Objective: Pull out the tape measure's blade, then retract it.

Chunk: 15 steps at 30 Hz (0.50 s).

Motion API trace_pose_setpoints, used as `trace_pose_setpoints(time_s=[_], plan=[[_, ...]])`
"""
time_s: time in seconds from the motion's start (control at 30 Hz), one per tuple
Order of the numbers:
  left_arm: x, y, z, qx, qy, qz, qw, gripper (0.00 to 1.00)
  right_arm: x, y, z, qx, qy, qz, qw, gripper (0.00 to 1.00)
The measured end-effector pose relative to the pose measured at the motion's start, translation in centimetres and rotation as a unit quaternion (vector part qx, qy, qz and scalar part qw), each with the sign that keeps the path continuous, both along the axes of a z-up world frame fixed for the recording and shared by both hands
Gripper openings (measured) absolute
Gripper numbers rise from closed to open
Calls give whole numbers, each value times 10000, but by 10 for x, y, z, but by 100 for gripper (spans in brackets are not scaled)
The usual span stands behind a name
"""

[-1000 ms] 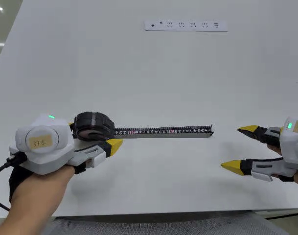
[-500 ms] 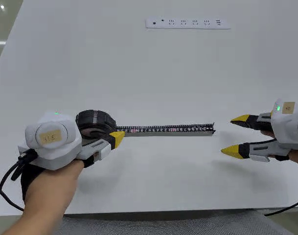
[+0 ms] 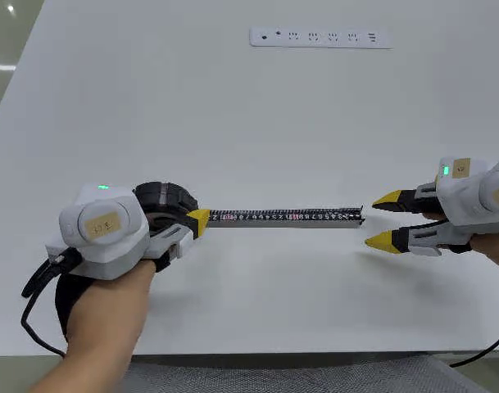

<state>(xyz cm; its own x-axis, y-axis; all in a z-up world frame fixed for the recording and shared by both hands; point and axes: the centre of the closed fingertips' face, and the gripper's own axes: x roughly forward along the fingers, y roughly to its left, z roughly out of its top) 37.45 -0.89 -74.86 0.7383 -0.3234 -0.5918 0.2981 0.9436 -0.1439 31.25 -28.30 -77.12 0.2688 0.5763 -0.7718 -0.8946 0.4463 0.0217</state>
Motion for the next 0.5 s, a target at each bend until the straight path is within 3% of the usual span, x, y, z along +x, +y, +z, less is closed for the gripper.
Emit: trace_pose_setpoints(time_s=[0.17,0.5], plan=[[3,2,0,-53,-12,220,9997,65,5,0,-3,-87,16,177,9998,28],[4,4,-1,-24,-18,284,9996,63,12,4,-8,-129,60,334,9993,26]])
